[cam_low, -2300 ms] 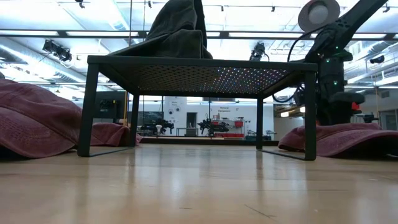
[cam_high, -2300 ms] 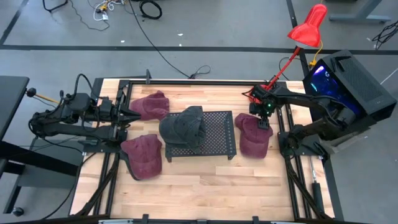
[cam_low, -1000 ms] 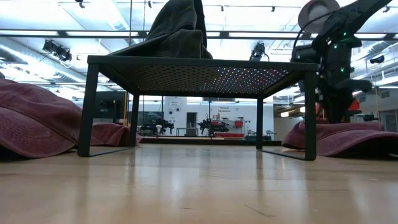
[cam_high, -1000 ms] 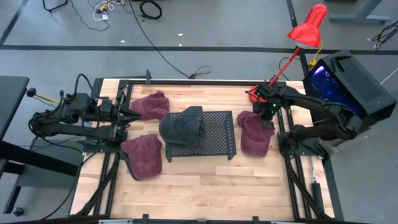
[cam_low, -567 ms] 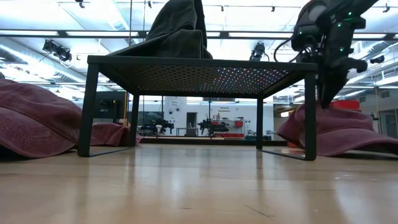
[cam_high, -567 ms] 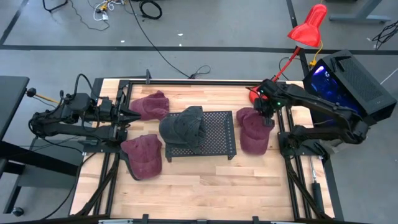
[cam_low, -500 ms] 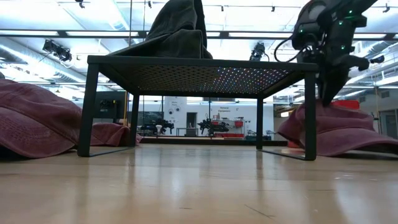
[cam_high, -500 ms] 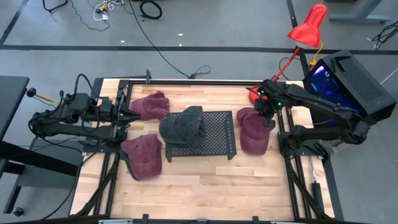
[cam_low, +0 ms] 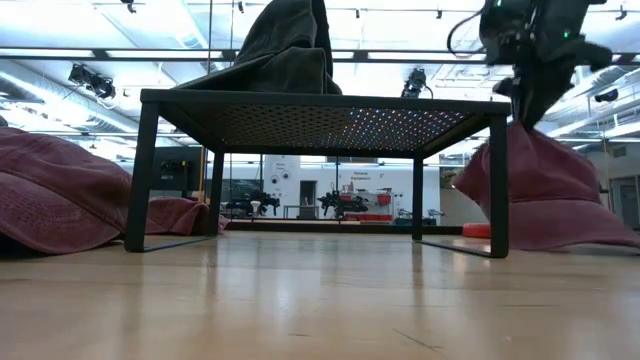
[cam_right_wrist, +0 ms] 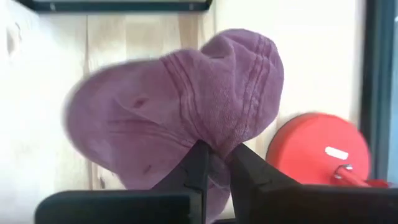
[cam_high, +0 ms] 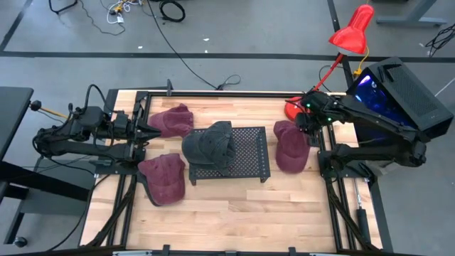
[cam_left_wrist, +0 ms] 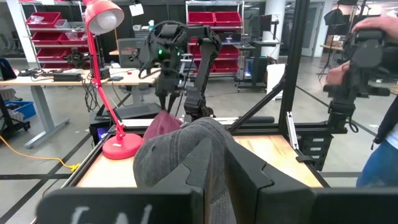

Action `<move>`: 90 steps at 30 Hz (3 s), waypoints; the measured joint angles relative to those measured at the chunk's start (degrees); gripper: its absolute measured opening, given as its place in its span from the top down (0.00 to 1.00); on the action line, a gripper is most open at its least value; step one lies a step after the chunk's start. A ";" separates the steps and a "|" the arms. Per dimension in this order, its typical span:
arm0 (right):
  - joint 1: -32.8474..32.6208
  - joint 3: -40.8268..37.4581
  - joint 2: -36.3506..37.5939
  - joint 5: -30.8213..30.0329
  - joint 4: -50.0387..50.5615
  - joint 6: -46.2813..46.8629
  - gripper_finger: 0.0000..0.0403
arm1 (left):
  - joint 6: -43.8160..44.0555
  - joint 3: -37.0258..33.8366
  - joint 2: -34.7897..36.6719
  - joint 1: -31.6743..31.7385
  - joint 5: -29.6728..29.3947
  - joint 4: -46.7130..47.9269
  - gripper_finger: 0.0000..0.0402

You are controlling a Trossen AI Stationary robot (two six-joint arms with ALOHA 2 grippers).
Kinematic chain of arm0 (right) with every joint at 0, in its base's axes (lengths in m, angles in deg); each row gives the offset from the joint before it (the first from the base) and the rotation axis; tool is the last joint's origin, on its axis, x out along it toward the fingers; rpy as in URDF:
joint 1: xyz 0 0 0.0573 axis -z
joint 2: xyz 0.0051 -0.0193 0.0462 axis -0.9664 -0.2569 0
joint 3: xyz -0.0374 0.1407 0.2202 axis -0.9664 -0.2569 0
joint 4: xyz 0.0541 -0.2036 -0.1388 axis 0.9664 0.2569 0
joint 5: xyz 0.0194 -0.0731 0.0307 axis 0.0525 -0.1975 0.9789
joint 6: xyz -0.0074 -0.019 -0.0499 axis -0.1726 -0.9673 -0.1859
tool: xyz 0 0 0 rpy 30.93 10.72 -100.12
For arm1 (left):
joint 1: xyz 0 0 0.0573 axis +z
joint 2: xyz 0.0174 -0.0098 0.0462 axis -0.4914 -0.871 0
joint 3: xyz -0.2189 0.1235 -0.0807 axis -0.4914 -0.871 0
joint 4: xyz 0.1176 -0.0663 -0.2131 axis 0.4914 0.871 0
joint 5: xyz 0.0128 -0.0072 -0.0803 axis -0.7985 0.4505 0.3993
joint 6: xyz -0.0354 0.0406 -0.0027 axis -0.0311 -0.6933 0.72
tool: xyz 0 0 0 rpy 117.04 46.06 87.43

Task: Pick & Place hat
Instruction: Put the right red cap on the shelf

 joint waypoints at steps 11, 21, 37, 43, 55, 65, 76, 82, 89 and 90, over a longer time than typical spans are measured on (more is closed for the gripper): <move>-3.52 7.14 2.07 -0.17 1.89 -0.81 0.91 | 0.01 0.00 0.01 0.00 -0.01 0.02 0.88; -6.36 13.53 2.82 -6.71 4.33 -7.11 0.91 | 0.00 0.00 -0.01 -0.01 -0.01 0.01 0.88; -12.79 18.75 3.30 -7.46 3.30 -32.80 0.91 | -0.01 0.00 -0.01 0.01 0.01 0.00 0.88; -16.77 18.75 3.32 -7.46 -0.98 -37.65 0.91 | 0.01 0.00 -0.01 0.02 0.00 0.02 0.88; -23.74 18.75 3.30 0.19 -12.07 -39.61 0.91 | 0.00 0.00 -0.02 0.00 0.00 0.02 0.88; -24.97 18.75 3.28 6.83 -20.73 -39.46 0.91 | 0.00 0.00 -0.02 0.00 0.00 0.02 0.88; -24.97 18.72 0.03 15.01 -24.36 -37.01 0.91 | 0.01 0.00 0.01 -0.01 0.00 0.02 0.88; -24.95 18.68 -2.75 14.89 -24.41 -39.14 0.91 | -0.01 0.00 -0.02 -0.01 -0.01 0.02 0.88; -24.95 18.69 -4.50 11.97 -25.69 -42.82 0.91 | 0.00 0.00 -0.02 -0.01 0.00 0.02 0.88; -24.95 18.70 -4.93 10.85 -26.17 -43.23 0.91 | 0.01 0.00 0.00 0.00 0.00 0.00 0.88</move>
